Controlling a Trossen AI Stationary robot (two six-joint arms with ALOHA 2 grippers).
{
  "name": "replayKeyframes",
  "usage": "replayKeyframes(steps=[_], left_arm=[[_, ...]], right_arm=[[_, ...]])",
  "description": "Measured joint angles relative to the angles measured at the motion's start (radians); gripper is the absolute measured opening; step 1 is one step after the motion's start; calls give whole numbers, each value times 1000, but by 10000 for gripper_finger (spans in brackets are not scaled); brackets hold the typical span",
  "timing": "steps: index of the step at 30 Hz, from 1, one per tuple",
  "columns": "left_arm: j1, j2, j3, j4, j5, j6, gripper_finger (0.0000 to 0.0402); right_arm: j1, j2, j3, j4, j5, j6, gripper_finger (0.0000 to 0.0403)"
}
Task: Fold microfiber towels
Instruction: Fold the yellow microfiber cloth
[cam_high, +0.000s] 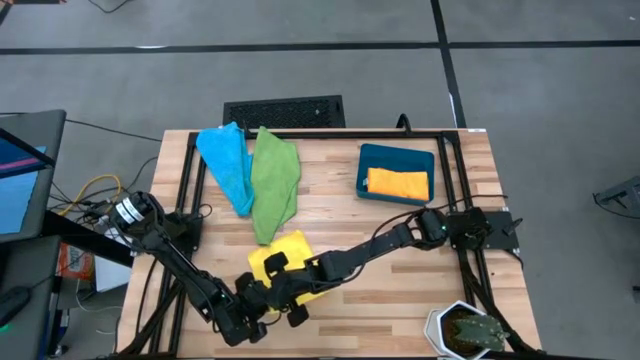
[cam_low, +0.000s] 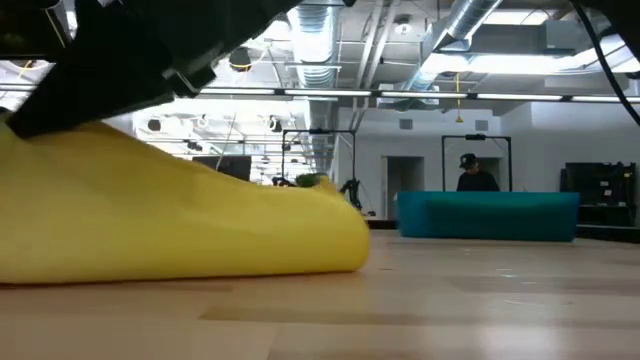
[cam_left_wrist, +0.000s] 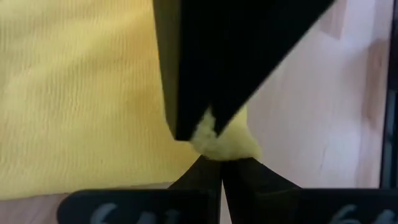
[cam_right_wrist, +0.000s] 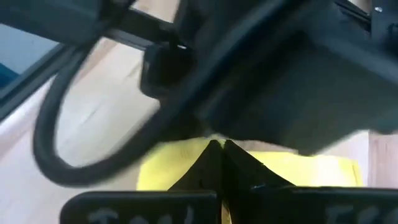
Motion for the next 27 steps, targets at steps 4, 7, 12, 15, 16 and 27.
replayKeyframes(steps=[4, 7, 12, 15, 16, 27], left_arm=[[0, 0, 0, -15, 45, 22, 0], [0, 0, 0, -28, 65, 27, 0], [0, 0, 0, -30, 70, 27, 0], [0, 0, 0, -30, 62, 27, 0], [0, 1, 0, -32, 62, 30, 0], [0, 1, 0, -54, 71, 39, 0]], right_arm=[[-15, 0, 0, 10, -25, 0, 20], [-22, 12, 0, 26, -27, 16, 17], [-27, 36, 4, 58, -43, 36, 25], [-28, 53, -2, 48, -59, 44, 23], [-28, 58, -2, 59, -69, 44, 21], [-31, 76, 0, 77, -74, 60, 29]])
